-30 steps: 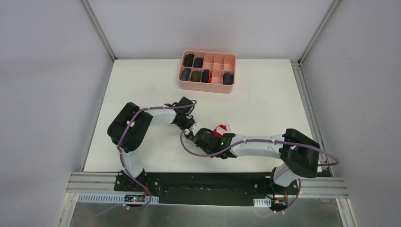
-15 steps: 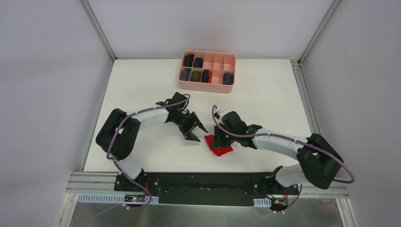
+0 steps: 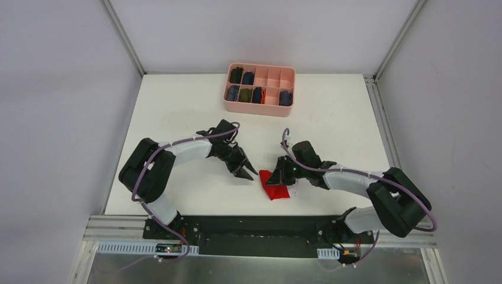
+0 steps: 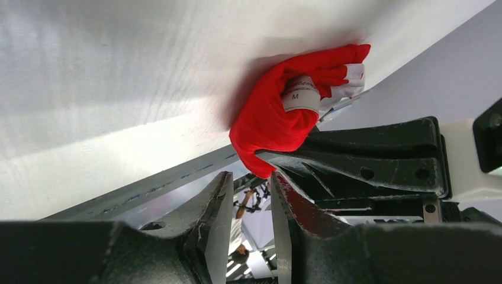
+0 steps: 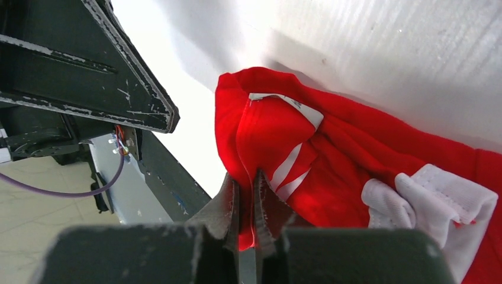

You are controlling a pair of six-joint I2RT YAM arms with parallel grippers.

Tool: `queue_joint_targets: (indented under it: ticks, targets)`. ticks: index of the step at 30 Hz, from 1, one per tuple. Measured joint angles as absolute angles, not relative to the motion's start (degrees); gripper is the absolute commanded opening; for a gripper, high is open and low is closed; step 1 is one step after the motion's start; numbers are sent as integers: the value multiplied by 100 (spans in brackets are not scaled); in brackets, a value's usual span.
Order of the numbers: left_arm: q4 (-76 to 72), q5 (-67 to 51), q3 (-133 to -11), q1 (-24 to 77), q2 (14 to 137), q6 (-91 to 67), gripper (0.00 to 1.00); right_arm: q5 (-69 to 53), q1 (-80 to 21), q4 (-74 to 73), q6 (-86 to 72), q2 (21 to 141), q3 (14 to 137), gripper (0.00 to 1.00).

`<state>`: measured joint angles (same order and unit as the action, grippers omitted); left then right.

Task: Roll the underwear
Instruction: Roll the underwear to the center of the board.

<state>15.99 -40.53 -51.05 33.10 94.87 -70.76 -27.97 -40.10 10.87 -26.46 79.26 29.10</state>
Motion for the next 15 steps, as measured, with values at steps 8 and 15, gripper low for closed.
queue_joint_targets:
  ticks: [8,15]
  targets:
    - [1623,-4200,-5614,3507,9963,-6938,47,-2842,-3850,1450,-2958,7378,2268,0]
    - [1638,-4333,-5896,3568,10372,-6694,81,-2836,-3837,1520,-2976,7196,2097,0]
